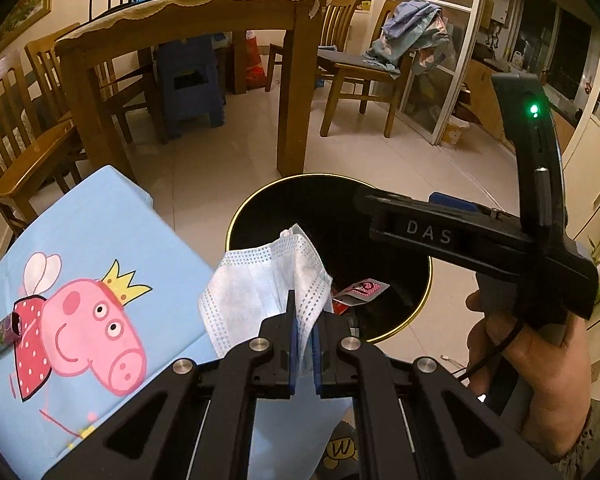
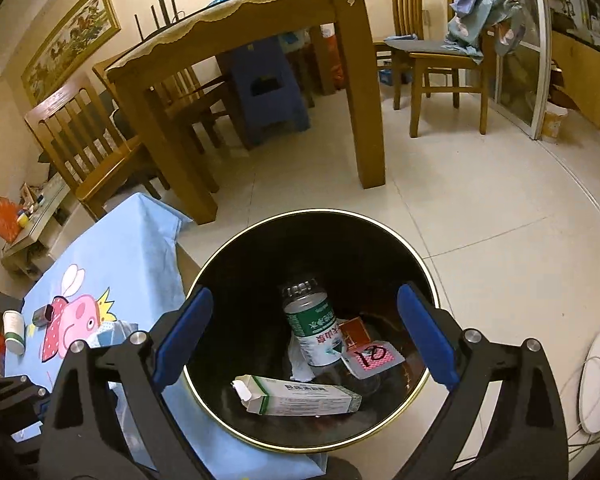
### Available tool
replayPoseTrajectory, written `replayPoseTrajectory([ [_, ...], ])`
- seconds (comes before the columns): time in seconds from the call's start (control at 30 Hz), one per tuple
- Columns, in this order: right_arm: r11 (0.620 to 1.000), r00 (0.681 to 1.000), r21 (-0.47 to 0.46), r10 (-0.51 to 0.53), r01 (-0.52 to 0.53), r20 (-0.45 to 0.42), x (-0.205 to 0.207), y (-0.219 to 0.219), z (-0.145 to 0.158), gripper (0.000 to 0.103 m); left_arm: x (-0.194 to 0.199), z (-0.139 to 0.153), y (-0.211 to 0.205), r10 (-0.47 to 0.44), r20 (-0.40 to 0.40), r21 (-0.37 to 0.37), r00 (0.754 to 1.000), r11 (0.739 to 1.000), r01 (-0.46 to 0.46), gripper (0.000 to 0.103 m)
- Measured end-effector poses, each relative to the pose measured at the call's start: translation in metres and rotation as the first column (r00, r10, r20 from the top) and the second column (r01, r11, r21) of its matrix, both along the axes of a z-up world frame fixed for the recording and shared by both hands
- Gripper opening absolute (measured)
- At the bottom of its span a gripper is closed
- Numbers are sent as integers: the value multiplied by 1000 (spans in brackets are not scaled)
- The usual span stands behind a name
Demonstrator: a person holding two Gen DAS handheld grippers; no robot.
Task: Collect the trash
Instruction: 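Open the left tool over the bin to drop the blue mask, then grasp the green gum pack with the right tool while the left tool grasps the white paper cup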
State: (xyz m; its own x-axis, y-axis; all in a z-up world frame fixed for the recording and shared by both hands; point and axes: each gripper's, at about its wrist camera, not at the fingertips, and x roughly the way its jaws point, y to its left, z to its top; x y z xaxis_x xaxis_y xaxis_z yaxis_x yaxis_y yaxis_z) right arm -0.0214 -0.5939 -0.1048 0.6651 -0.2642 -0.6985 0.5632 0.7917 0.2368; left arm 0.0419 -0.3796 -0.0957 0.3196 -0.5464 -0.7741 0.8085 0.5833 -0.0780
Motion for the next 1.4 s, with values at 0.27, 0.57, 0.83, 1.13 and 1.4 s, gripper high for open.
replayPoseTrajectory([
  [0.27,988,984,-4,-156,157,84,-29,-22,11,96,7,-5,-23,-34,-5,16,999,999,34,8],
  [0.57,950,917,69,-311,303,251,-72,-44,24,97,15,-8,-39,-14,21,21,1000,1000,13,45],
  [0.83,972,950,12,-232,235,211,-48,-26,28,97,7,3,-11,31,66,10,997,999,-32,53],
  [1.13,989,994,-148,4,12,111,9,33,28,97,15,20,60,164,120,-28,979,986,-162,87],
  [1.4,884,897,-195,441,-426,41,63,142,25,97,2,0,191,302,152,6,941,952,-306,96],
])
